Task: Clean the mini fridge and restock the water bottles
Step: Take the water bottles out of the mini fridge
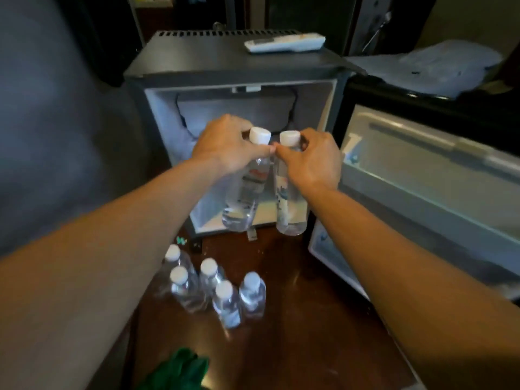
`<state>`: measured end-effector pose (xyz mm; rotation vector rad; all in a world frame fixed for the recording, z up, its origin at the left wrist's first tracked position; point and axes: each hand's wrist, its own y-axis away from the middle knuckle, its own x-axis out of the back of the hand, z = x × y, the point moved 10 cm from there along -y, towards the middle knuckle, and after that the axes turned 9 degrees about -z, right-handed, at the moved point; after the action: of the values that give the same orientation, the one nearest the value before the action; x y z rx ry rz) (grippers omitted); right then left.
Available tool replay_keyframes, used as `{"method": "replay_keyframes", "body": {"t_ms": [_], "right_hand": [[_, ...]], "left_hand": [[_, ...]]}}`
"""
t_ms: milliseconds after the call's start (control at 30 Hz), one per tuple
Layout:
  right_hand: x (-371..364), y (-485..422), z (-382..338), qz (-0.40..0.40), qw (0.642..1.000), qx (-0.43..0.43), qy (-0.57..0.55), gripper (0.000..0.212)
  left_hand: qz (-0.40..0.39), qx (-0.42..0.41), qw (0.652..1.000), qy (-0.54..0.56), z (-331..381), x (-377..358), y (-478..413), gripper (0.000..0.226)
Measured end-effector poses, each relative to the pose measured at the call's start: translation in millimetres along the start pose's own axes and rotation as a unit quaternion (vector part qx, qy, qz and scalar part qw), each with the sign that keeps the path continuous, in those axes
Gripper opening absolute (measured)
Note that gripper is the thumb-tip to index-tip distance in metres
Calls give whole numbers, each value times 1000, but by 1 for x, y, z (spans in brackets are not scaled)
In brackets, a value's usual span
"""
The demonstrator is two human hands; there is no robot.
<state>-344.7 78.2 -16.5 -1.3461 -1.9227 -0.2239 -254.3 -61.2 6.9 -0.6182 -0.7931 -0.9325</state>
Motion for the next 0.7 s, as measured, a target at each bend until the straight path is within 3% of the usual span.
{"method": "replay_keyframes", "body": {"t_ms": [400, 700], "right_hand": [[25, 110, -2, -118, 992, 38, -21, 37], [-43, 191, 50, -246, 969, 5, 21, 32]], "left_hand": [[6, 85, 996, -20, 3, -11, 124, 33], [-40, 215, 976, -11, -61, -81, 214, 26]]}}
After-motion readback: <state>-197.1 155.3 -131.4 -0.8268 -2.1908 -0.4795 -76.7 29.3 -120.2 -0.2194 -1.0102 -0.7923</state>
